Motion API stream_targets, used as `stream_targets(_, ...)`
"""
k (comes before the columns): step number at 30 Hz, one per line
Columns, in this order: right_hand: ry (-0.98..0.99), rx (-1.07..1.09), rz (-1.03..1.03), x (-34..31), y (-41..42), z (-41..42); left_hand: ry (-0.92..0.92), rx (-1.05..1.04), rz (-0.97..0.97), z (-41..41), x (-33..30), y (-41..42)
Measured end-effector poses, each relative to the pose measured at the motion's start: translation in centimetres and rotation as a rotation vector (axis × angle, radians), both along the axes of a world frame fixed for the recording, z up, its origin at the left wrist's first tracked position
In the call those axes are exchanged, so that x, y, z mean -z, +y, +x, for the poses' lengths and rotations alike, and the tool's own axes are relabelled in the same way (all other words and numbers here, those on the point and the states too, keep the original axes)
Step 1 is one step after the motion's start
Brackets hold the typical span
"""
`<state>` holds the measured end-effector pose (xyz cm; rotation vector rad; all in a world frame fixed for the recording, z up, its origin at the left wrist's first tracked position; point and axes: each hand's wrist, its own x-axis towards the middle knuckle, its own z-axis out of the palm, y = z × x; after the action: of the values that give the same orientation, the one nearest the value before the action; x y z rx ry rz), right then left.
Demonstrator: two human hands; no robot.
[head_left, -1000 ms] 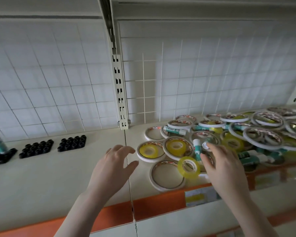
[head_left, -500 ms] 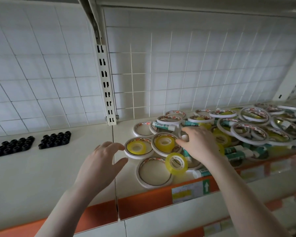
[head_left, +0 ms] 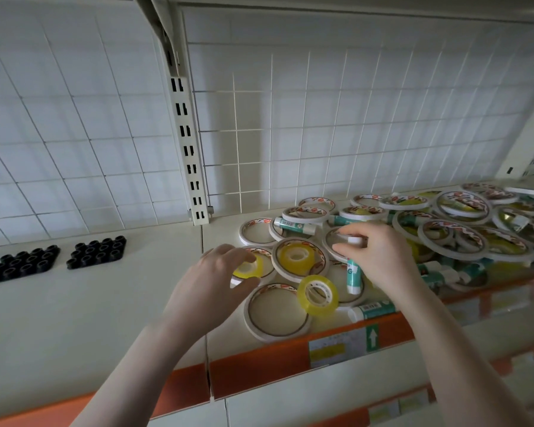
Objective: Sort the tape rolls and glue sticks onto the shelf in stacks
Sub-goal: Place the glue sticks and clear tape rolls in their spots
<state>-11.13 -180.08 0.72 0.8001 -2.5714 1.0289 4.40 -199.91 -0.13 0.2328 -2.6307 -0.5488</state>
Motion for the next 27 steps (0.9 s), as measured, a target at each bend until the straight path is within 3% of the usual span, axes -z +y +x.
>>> stream_targets(13, -0.074, -0.092, -0.059, 0.0, 5.2, 2.6, -0.052, 0.283, -0.133, -2.2, 1.0, 4.9)
stream_targets(27, -0.114, -0.059, -0.208, 1.0, 6.0, 2.8, -0.083, 0.244, -0.212, -3.5, 1.6, 5.9)
